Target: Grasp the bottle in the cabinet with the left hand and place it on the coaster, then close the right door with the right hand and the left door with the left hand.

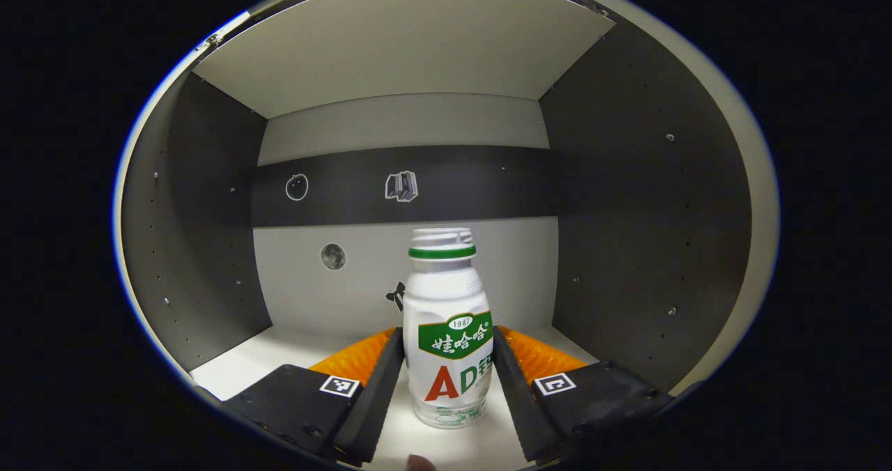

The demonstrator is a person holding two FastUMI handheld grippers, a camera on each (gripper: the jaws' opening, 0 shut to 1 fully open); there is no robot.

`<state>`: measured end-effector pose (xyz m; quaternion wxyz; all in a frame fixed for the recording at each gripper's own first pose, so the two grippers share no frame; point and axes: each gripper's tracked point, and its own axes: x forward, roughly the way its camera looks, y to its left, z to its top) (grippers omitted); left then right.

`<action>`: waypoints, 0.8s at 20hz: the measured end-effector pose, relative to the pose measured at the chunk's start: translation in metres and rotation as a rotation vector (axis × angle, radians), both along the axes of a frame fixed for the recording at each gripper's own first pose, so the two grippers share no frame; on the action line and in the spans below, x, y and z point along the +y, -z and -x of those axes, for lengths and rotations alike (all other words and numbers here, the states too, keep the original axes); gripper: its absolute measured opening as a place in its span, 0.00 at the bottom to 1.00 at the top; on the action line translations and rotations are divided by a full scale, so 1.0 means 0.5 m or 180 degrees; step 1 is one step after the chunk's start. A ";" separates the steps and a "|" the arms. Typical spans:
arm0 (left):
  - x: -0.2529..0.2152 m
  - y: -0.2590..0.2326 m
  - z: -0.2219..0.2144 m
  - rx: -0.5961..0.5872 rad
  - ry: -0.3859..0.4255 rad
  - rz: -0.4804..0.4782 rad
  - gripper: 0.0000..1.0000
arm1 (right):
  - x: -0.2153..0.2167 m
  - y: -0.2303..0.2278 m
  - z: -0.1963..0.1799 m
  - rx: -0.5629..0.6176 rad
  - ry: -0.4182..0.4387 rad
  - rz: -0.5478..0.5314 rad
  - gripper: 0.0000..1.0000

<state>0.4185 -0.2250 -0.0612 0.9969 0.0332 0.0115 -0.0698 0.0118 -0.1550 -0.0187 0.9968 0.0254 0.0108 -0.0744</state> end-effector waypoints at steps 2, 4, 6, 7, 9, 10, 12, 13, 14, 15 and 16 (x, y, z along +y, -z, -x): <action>0.004 -0.016 0.022 -0.0002 0.0036 0.0076 0.76 | 0.011 -0.005 0.007 -0.0024 -0.0024 -0.0017 0.98; 0.022 -0.043 0.077 -0.0048 0.0076 0.0178 0.75 | 0.028 -0.011 0.012 -0.0043 -0.0059 -0.0022 0.98; 0.046 -0.073 0.124 -0.0102 0.0120 0.0249 0.75 | 0.043 -0.017 0.019 -0.0073 -0.0095 -0.0021 0.98; 0.058 -0.087 0.153 -0.0129 0.0141 0.0262 0.75 | 0.052 -0.020 0.022 -0.0085 -0.0116 -0.0027 0.98; 0.088 -0.110 0.213 -0.0193 0.0162 0.0252 0.75 | 0.065 -0.026 0.028 -0.0107 -0.0147 -0.0041 0.98; 0.104 -0.117 0.244 -0.0213 0.0167 0.0248 0.75 | 0.070 -0.027 0.031 -0.0118 -0.0159 -0.0045 0.98; 0.132 -0.124 0.311 -0.0247 0.0182 0.0256 0.75 | 0.082 -0.038 0.037 -0.0153 -0.0188 -0.0040 0.98; 0.150 -0.123 0.344 -0.0263 0.0175 0.0245 0.75 | 0.087 -0.044 0.038 -0.0181 -0.0194 -0.0030 0.98; 0.165 -0.119 0.376 -0.0274 0.0165 0.0228 0.76 | 0.091 -0.050 0.041 -0.0217 -0.0199 -0.0015 0.98; 0.179 -0.114 0.407 -0.0289 0.0154 0.0220 0.75 | 0.096 -0.057 0.042 -0.0249 -0.0213 0.0002 0.98; 0.191 -0.107 0.439 -0.0297 0.0155 0.0225 0.75 | 0.100 -0.059 0.043 -0.0263 -0.0223 0.0016 0.98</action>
